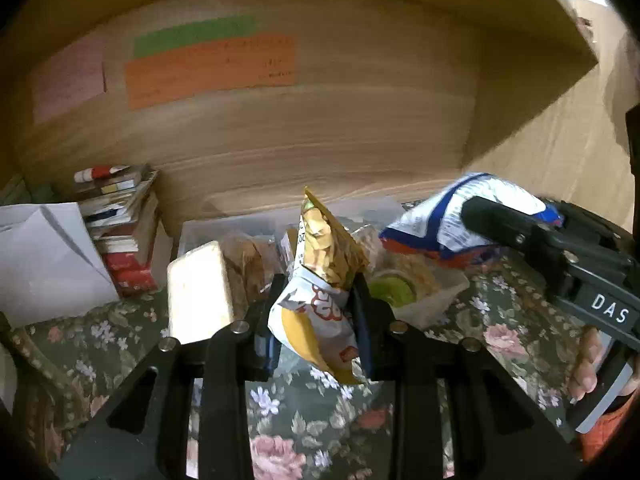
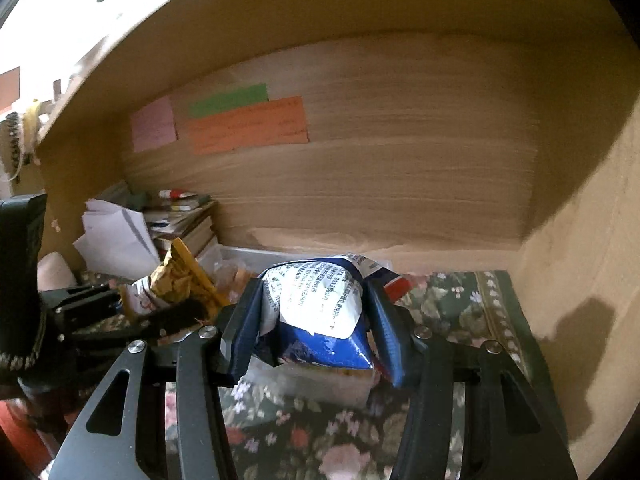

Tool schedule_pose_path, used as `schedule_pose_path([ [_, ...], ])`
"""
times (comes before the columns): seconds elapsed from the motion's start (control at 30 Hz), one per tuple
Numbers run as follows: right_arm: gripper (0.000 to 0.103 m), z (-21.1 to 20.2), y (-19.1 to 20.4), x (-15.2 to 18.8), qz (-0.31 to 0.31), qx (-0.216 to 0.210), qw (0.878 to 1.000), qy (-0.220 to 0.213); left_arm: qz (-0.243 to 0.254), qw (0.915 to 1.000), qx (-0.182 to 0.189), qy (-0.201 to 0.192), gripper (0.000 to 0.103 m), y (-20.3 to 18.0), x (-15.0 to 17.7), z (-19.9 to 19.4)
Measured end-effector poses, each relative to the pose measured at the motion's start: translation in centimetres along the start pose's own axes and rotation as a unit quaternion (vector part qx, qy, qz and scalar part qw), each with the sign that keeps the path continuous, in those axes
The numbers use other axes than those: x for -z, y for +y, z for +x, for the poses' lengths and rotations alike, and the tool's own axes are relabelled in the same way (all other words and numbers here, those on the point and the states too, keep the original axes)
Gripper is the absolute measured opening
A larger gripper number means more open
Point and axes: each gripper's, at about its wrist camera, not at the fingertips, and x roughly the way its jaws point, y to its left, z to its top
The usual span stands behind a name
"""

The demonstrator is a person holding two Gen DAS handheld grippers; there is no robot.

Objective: Organize snacks

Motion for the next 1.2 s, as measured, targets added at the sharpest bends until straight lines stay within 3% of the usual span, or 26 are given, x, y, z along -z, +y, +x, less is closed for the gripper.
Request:
schedule_pose_path([
  [0.23,0.048,3.8,0.0,-0.4,-0.011,0.017,1.0,0.005,-0.012,0.9997,0.001,0.02,0.031,1.0,-0.8,3.3],
  [0.4,0.048,6.6,-0.3,0.2,-0.01,0.019,0.999,0.042,-0.014,0.9996,-0.001,0.024,0.031,1.3,-1.0,4.6],
  [0.57,0.053,7.3,-0.9,0.8,0.002,0.016,0.997,0.074,-0.02,0.9995,-0.003,0.023,0.053,1.8,-0.9,4.6],
  [0.63,0.059,6.9,-0.9,0.7,0.003,0.015,0.997,0.078,-0.022,0.9996,-0.005,0.018,0.057,1.8,-0.8,4.0],
  [0.7,0.065,6.1,-1.0,0.7,0.001,0.018,0.997,0.073,-0.022,0.9996,-0.004,0.015,0.057,1.7,-0.7,3.5],
  [0.87,0.065,2.6,-0.2,-0.1,-0.011,0.023,0.999,0.041,-0.024,0.9997,-0.003,-0.011,0.057,1.9,-0.6,0.4],
  [1.2,0.066,-8.1,2.6,-1.7,-0.022,0.003,0.998,-0.064,-0.024,0.9908,-0.026,-0.131,0.058,1.4,0.1,-12.0],
])
